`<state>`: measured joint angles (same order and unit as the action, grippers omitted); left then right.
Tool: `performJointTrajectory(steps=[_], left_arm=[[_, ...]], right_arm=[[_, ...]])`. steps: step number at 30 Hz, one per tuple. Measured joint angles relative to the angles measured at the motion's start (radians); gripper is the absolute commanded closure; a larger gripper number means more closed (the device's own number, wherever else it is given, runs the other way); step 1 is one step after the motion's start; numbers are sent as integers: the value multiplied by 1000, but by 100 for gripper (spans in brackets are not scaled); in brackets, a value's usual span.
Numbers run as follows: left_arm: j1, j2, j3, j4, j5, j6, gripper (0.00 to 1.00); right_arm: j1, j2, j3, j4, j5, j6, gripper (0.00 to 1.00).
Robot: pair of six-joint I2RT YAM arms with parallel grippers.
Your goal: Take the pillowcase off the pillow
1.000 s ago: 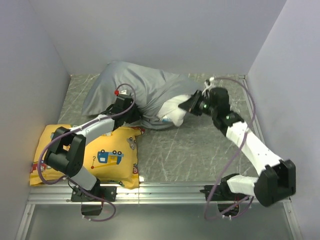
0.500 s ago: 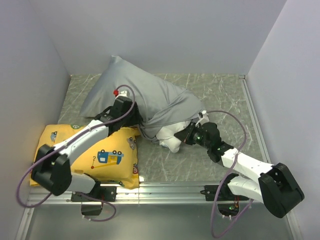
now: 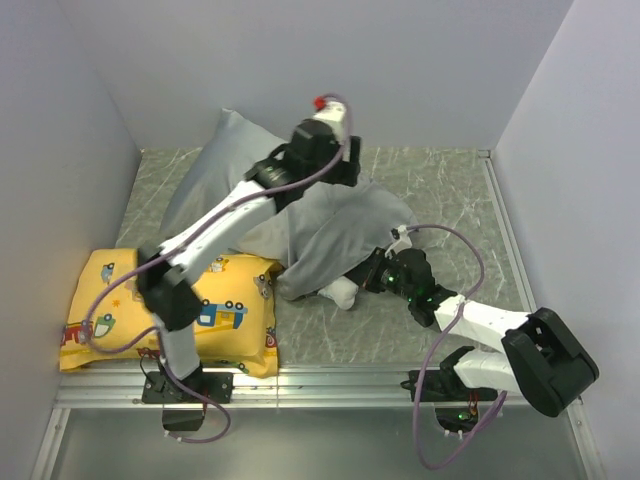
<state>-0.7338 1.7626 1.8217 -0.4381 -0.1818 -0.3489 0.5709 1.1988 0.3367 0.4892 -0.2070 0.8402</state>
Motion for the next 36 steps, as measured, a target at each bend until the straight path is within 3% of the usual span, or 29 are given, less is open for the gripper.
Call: performJointTrajectory(steps=[6,11,13,14,17,18,19,28,36], left_arm=[[-26,387,349,-146,46,146,14],[-32,481,370,-190,99,208,12],[-31,475,366,-175,108,216,24],[-31,473,367,-169,109,223,43],[-32,476,387,-177,105,235,77],[-33,485,401,-179,102,247,96],[-34,491,414,-179,97,251,100],[21,509,463,-161,-32,253,100],[338,509,496,-168,-32,96,100]], right_arm=[[3,23,0,8,9,-1,100],[6,27,0,3,24,-9,100],[7,33,5,3,27,-12,100],[8,35,6,3,27,-13,100],[8,34,8,-4,29,-16,100],[8,33,13,-13,32,-19,100],[8,29,16,-23,36,-23,100],[10,-134,28,-183,129,-67,100],[9,-326,35,-299,249,-93,100]])
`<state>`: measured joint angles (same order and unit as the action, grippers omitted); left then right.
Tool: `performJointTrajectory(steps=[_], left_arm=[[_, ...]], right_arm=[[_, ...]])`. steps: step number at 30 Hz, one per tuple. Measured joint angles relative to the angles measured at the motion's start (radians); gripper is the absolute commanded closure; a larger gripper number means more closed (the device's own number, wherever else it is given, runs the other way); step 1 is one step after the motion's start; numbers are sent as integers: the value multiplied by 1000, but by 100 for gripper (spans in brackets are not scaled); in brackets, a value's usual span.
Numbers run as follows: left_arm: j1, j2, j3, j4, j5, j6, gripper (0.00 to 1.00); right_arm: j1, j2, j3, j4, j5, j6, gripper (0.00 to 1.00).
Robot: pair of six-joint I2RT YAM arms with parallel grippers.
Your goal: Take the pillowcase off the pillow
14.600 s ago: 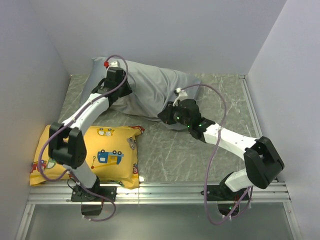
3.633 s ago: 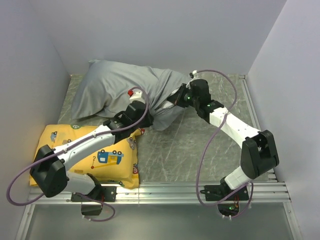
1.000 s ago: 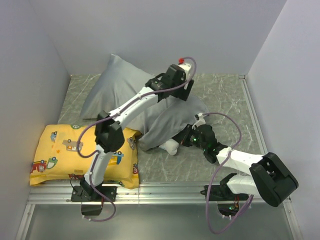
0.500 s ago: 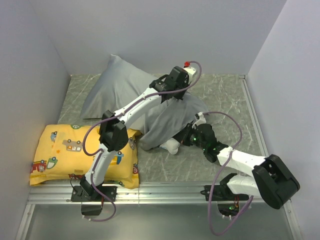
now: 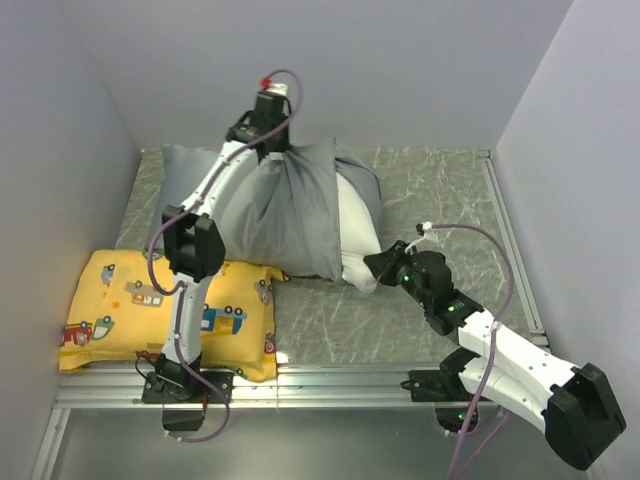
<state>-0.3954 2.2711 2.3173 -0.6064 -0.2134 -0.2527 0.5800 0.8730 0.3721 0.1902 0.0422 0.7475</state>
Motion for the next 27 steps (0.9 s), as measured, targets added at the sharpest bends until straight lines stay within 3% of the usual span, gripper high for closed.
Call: performJointTrajectory(steps=[4,11,13,14,16,17,20,27], left_arm=[[89,0,-3,-74,76,-80,100],[86,-13,-79,-13,158,-96,98],[68,-15,-109,12,152,-82,85],[58,-15,-113,18,143,-75,66],[37,-16,-111,28,121,-58,55],[29,-21,-109,39,108,-51,43],[7,-42,-111,61,64,-34,27],[-55,-229,-154,94,-21,-16,16]], right_arm=[[2,-24,15,-4,16,1,100],[2,6,27,-44,19,-10,100],[2,37,43,-53,16,-18,100],[2,51,50,-57,12,-23,100],[2,73,68,-75,-3,-33,100],[2,82,78,-84,-9,-37,100],[2,105,121,-124,-21,-55,100],[2,154,236,-192,-50,-85,100]])
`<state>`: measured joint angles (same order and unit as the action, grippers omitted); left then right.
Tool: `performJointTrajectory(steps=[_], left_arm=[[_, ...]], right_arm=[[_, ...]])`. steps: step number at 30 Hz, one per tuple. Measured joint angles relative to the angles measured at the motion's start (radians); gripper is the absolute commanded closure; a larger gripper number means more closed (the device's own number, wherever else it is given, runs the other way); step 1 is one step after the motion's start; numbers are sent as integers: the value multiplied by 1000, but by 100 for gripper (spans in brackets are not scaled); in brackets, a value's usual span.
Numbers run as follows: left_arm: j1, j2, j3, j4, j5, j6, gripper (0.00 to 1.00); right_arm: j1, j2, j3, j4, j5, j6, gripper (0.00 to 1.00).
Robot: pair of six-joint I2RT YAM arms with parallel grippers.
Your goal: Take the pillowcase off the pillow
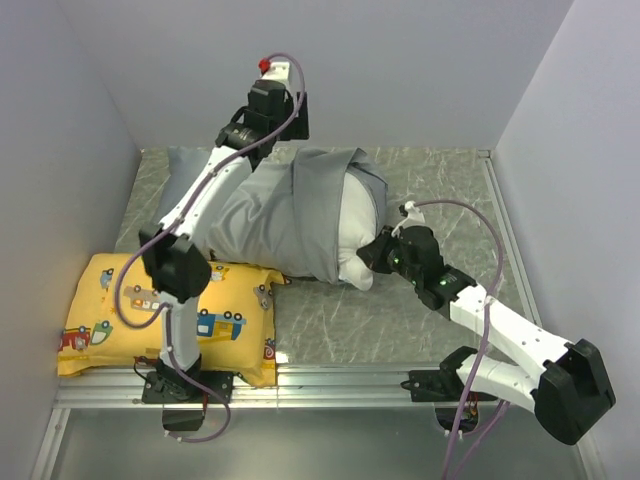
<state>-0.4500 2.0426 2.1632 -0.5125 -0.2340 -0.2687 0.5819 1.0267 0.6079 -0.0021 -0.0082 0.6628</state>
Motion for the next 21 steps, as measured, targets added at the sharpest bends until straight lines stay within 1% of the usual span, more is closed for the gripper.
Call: performJointTrajectory(steps=[2,6,9,10,12,15,18,21], left_arm=[[-38,-87,-32,18,-18,3,14],[-174,-298,-174,82,-35,1,14],[-279,-457,-358,147,-23,-16,12],[-308,-515,-451,194,-26,-22,11],[-344,-592,-582,220,-33,-25,12],[-406,-663,-760,276,-57,-24,11],[-460,-706,-898,311,-61,-20,10],[-503,-743,-975,334,-68,-4,10]], right_arm=[[0,13,30,-15,-11,-3,100],[0,42,108,-48,-35,-10,100],[0,73,192,-77,-57,-19,100],[-1,84,222,-91,-67,-22,100],[-5,106,282,-109,-91,-26,100],[-9,136,353,-119,-126,-27,100],[-16,161,404,-135,-164,-27,100],[-25,187,441,-157,-192,-28,100]])
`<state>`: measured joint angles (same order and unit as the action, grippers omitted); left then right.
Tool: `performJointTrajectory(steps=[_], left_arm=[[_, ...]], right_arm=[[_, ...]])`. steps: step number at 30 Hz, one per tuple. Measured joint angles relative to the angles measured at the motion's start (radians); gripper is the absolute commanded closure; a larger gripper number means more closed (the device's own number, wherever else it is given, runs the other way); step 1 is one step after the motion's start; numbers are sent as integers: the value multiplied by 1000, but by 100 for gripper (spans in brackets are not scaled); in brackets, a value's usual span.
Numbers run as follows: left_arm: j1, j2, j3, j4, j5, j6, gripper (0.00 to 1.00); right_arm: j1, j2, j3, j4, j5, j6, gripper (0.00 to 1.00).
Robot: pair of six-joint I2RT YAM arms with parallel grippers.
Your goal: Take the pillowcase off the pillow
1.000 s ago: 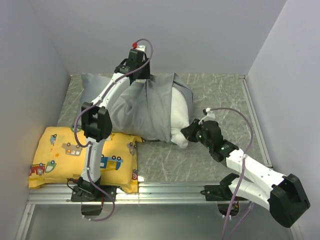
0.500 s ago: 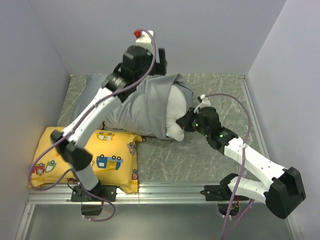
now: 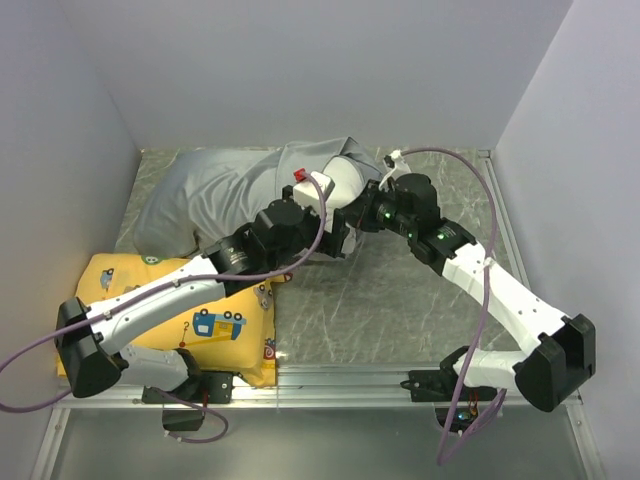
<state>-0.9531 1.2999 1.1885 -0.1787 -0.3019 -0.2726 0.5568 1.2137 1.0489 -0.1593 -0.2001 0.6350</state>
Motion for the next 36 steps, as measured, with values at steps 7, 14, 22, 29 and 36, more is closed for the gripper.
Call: performJointTrajectory(steps=[7,14,22,29,36], left_arm=[[-80,-24,-12,71,-37,56,9],[-146,72,45,79,-229,127,11],[-181,217,53,98,-499,190,49],[-195,257,87,93,-608,206,100],[-184,251,87,80,-593,144,100]], right_arm=[[-6,46,79,-29,-43,3,100],[-6,52,92,-38,-63,11,100],[-8,51,95,-62,-74,21,100],[-14,35,94,-55,-49,29,82],[-78,-62,6,-39,3,17,33]])
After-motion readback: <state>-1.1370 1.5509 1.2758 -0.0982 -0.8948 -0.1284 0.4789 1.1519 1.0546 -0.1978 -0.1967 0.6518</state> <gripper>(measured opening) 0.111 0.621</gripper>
